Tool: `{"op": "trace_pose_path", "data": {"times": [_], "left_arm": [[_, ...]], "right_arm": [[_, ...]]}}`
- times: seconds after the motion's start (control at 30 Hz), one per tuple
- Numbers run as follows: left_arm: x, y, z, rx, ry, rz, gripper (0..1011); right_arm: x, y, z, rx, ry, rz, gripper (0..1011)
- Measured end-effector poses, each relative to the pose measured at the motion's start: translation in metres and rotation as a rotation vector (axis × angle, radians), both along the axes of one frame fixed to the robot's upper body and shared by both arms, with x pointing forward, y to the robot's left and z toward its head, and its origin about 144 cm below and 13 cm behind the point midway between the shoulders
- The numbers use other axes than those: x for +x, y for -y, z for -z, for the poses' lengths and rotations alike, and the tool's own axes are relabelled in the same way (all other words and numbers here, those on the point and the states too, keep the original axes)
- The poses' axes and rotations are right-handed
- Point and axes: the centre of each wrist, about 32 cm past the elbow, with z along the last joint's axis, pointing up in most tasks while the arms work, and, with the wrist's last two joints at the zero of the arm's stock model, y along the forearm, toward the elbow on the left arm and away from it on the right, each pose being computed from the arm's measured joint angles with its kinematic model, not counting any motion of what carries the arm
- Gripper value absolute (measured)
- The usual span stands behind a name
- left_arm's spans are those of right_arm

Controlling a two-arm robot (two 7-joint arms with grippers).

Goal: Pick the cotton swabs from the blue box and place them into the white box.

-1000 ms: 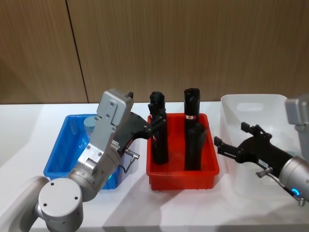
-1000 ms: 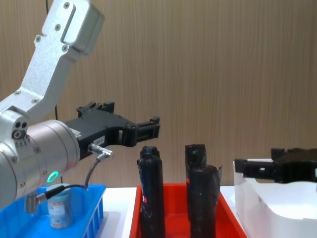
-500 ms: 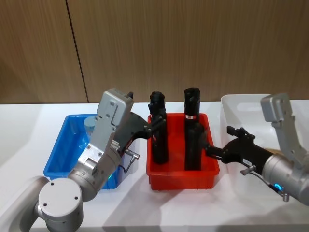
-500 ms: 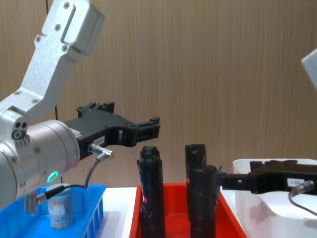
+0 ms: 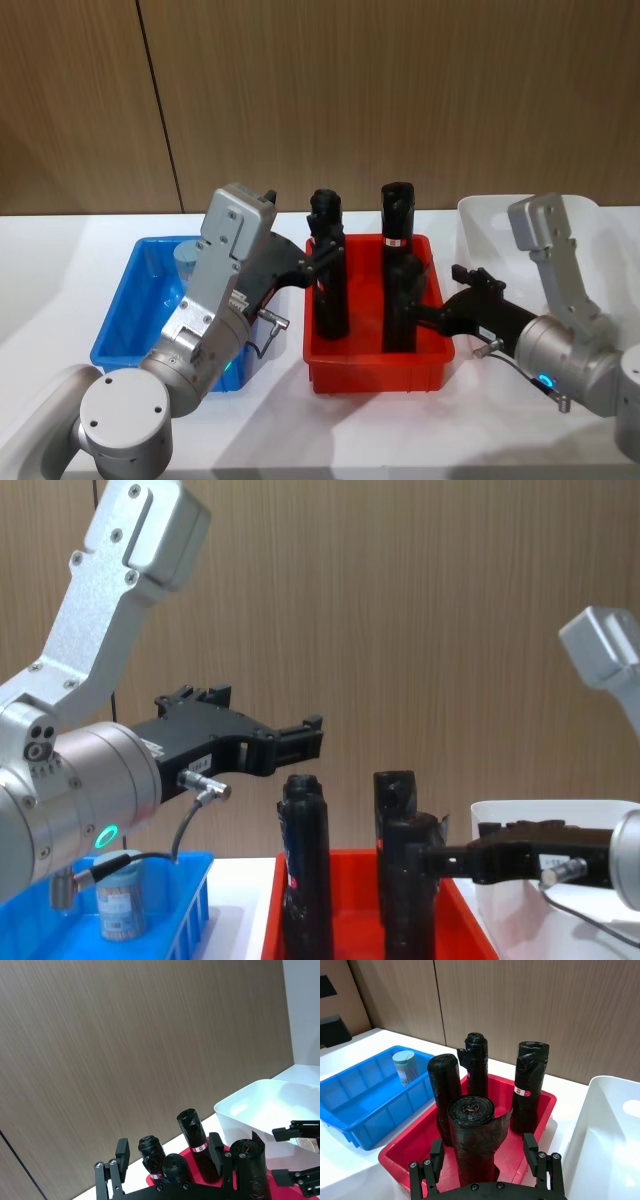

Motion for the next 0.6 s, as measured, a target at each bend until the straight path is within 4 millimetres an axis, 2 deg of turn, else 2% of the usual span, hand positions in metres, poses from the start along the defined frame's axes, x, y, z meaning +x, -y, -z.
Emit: {"op": "trace_pose_path", "data": {"times": [0.6], "left_arm": [[0.0,0.0,0.0,0.0,0.0,0.0,1003]], "right_arm": [[0.013,-0.023,0.008,-0.001,-0.008,0.007,1002]]}}
